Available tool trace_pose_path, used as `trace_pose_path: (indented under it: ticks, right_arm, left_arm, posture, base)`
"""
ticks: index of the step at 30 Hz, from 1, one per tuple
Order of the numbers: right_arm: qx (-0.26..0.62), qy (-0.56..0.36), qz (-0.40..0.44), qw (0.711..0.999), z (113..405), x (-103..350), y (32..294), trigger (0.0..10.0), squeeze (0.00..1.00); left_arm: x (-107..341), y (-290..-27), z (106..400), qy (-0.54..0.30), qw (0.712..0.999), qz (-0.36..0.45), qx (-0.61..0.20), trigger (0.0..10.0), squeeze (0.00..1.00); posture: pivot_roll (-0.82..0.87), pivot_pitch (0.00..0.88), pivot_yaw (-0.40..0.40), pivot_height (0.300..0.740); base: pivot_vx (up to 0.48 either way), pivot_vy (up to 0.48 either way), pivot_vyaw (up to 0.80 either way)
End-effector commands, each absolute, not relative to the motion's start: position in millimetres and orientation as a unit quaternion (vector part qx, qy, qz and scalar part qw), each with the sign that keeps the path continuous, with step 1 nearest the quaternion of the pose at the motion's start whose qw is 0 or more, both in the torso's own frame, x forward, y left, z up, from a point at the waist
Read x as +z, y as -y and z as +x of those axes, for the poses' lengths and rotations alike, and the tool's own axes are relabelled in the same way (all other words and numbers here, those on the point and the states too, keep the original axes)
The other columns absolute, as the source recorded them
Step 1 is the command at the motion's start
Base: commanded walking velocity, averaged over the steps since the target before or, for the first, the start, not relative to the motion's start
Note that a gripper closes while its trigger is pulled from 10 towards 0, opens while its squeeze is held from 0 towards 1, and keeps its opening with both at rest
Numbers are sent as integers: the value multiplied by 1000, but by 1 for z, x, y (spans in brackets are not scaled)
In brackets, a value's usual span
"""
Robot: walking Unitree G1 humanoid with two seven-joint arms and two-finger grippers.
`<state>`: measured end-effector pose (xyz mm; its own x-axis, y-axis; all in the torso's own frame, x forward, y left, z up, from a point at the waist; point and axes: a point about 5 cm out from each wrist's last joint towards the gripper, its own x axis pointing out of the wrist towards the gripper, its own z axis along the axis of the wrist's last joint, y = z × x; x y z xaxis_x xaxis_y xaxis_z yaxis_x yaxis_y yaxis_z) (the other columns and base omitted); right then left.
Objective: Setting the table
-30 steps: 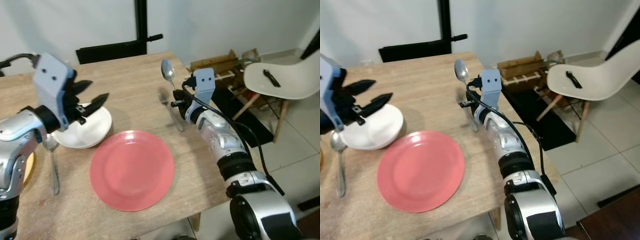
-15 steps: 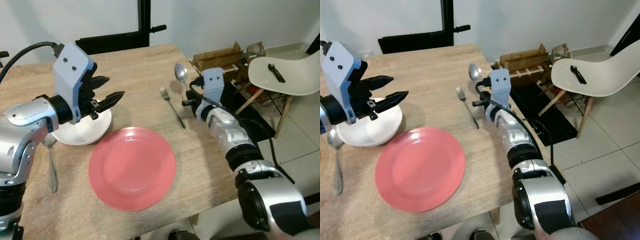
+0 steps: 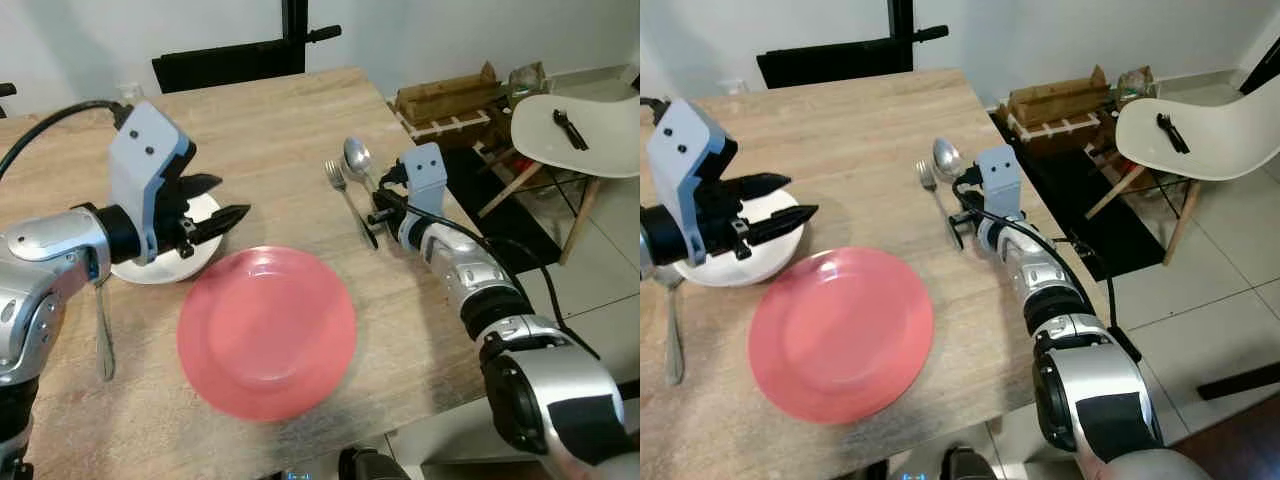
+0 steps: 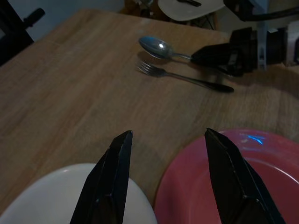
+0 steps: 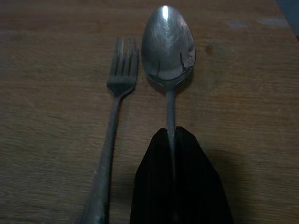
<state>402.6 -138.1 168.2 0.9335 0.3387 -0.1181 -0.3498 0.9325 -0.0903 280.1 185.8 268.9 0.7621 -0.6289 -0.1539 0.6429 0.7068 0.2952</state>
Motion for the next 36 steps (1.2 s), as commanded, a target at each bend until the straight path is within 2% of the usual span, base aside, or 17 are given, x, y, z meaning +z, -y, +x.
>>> trace_pose_path:
  ticks: [1, 9, 10, 11, 12, 13, 14, 20, 21, 29, 33, 36]
  right_arm:
    - [175, -50, -65, 981, 403, 170, 139, 10000, 0]
    - [165, -50, -58, 983, 404, 169, 143, 10000, 0]
    - [165, -50, -57, 983, 404, 169, 143, 10000, 282]
    - [165, -50, -57, 983, 404, 169, 143, 10000, 282]
    - [164, -50, -57, 984, 404, 169, 144, 10000, 627]
    - [164, -50, -57, 984, 404, 169, 144, 10000, 627]
    - [163, -50, -56, 984, 404, 170, 144, 10000, 1000]
    - [155, -44, -52, 986, 406, 174, 147, 10000, 1000]
    - [155, -41, -51, 986, 406, 175, 147, 10000, 0]
    - [137, 40, -22, 989, 408, 205, 162, 10000, 0]
    - [126, 148, 8, 981, 393, 233, 171, 10000, 0]
    - [120, 168, 18, 978, 382, 234, 169, 10000, 0]
  left_arm:
    - [269, -187, 276, -25, 923, 170, -343, 10000, 0]
    - [267, -186, 275, -29, 925, 167, -341, 10000, 0]
    - [267, -186, 275, -29, 925, 167, -341, 10000, 0]
    - [267, -186, 275, -29, 925, 167, -341, 10000, 0]
    - [267, -186, 275, -30, 925, 167, -341, 10000, 0]
    - [267, -186, 275, -30, 925, 167, -341, 10000, 0]
    - [267, -186, 275, -30, 925, 166, -341, 10000, 0]
    - [266, -184, 276, -29, 926, 164, -340, 10000, 0]
    - [266, -184, 276, -29, 926, 163, -340, 10000, 0]
    - [262, -178, 281, -20, 929, 152, -337, 10000, 0]
    - [257, -171, 291, -1, 942, 137, -306, 10000, 0]
    - [252, -169, 293, -1, 945, 134, -299, 10000, 0]
  posture:
    - [165, 147, 50, 740]
    - [161, 152, 52, 740]
    - [161, 152, 52, 740]
    - [161, 152, 52, 740]
    - [158, 151, 53, 740]
    - [158, 151, 53, 740]
    - [158, 151, 53, 740]
    - [149, 146, 51, 740]
    - [147, 144, 51, 740]
    - [117, 118, 50, 740]
    - [77, 90, 59, 740]
    - [61, 83, 65, 740]
  base:
    - [0, 0, 0]
    - [0, 0, 0]
    - [0, 0, 0]
    - [0, 0, 0]
    - [0, 0, 0]
    - [0, 0, 0]
    - [0, 0, 0]
    - [0, 0, 0]
    - [0, 0, 0]
    - [0, 0, 0]
    - [0, 0, 0]
    - [0, 0, 0]
